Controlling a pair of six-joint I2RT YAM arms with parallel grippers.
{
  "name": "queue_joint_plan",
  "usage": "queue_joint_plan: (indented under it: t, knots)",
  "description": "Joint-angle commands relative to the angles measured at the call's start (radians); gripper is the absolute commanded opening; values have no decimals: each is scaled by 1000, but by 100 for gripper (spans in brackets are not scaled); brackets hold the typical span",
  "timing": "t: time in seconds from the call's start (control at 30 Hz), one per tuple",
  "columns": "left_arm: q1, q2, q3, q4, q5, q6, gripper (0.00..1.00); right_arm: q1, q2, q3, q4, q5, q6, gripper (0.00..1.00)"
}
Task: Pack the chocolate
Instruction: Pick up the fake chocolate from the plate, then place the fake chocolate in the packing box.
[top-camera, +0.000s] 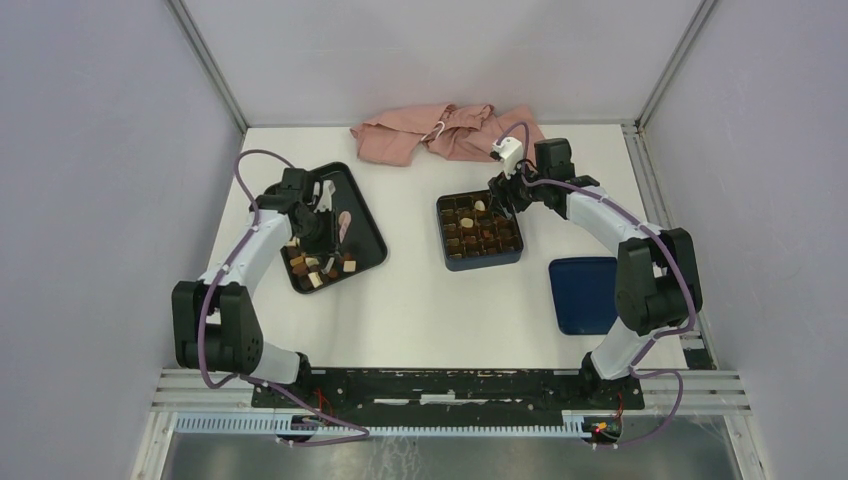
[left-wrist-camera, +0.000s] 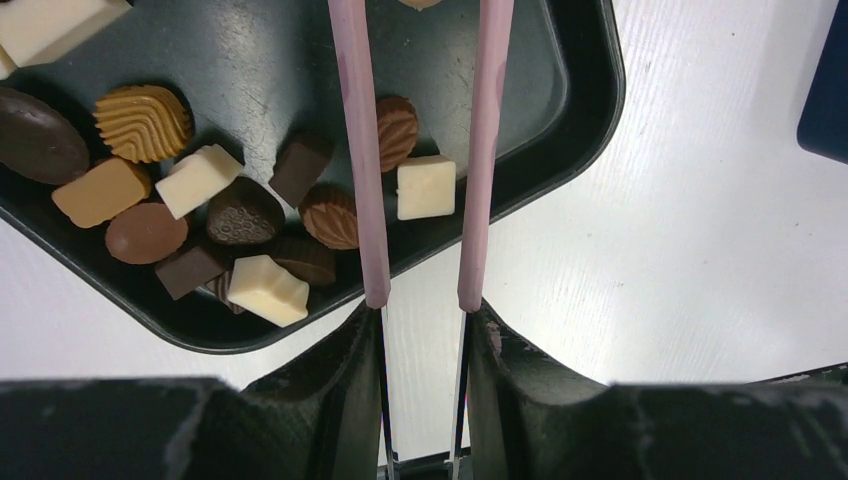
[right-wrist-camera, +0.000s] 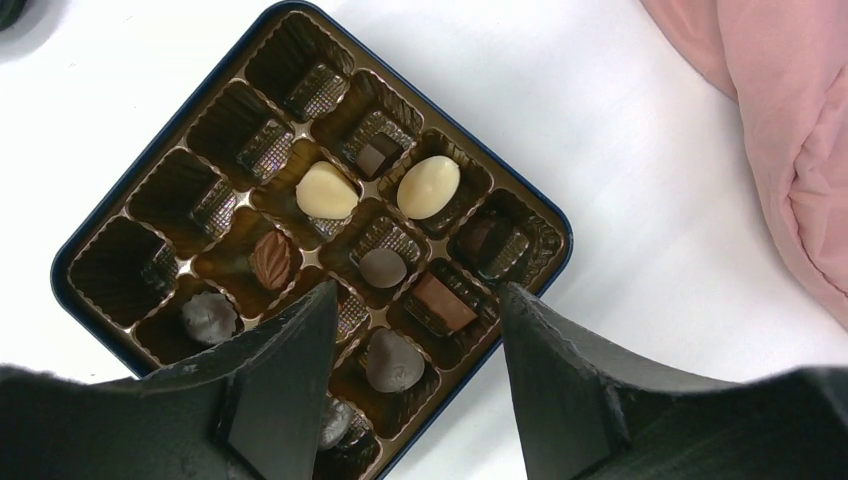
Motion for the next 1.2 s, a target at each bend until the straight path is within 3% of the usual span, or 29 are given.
queue_joint_plan:
  t: [0.0,0.33,0.6,0.77,0.97,1.17]
  knots:
    - [-15,-43,-26,44,2,-56,14,-6,-1,45,7,4,-14,66]
    - [-59,-80,-8,12,12,-66,14,-10,-5,47,6,-21,-9,66]
    - [-175,-107,19,35,47,-132,14,-18,-9,47,7,-41,-1,67]
    - [-308,-97,67,100,104,-196,14,-22,-9,47,8,-43,0,67]
    - [-434,19,141,210,127,-253,14,-28,-10,47,8,-57,6,67]
    - [-497,210,296,212,82,-237,14,-36,-17,45,8,-62,8,67]
